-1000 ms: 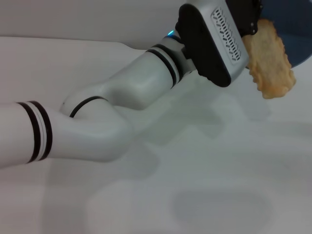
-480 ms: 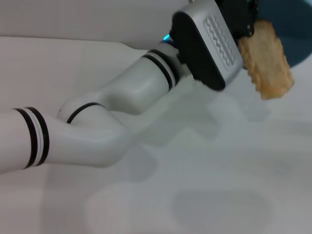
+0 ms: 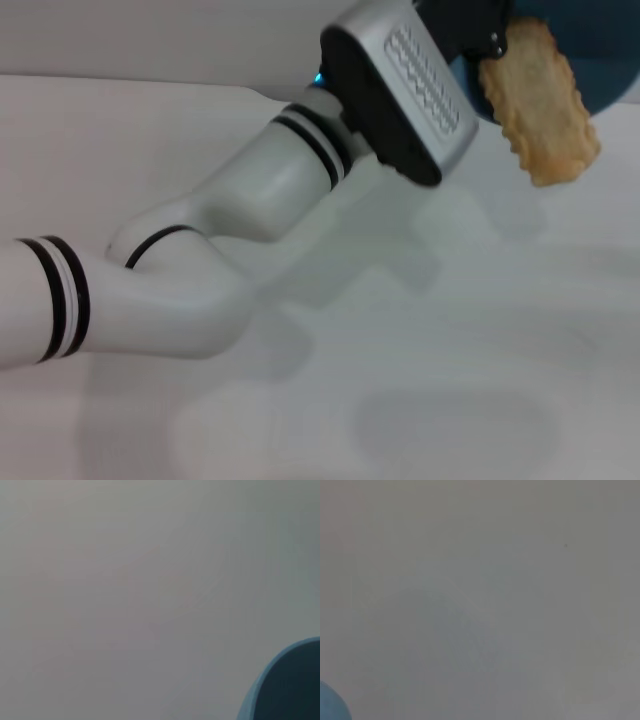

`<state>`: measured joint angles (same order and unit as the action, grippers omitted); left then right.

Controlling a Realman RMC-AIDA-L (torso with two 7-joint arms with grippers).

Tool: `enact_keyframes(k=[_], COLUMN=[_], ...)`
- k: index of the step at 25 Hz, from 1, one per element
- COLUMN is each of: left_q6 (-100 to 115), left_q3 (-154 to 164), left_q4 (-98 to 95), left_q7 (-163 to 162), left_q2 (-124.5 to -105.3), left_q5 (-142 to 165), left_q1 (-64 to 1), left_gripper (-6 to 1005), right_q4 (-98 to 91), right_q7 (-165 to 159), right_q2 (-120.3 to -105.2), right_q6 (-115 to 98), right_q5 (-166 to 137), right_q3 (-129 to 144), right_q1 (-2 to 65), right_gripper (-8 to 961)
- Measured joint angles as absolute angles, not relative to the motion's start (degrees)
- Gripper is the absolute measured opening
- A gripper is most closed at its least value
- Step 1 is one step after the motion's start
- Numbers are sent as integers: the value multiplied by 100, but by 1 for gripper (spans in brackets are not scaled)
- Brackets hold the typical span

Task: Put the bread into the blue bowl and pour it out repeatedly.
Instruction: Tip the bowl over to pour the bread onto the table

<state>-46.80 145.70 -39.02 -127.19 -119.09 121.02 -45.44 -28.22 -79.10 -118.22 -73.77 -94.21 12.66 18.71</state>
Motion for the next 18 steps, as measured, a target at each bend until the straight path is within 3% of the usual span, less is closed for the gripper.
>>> enact_keyframes(k=[18], left_q6=[-5008], left_q3=[15074], left_q4=[-3998], left_q7=[-11514], left_q2=[-11908], left_q5=[12342], left_q1=[-4394], left_gripper=[-1], right_q4=[-2816], right_q7=[-7894], right_q2=[-11822], right_q6=[-7372], right_q5=[-9422], right_q3=[1266], right_q1=[1845], right_gripper=[685])
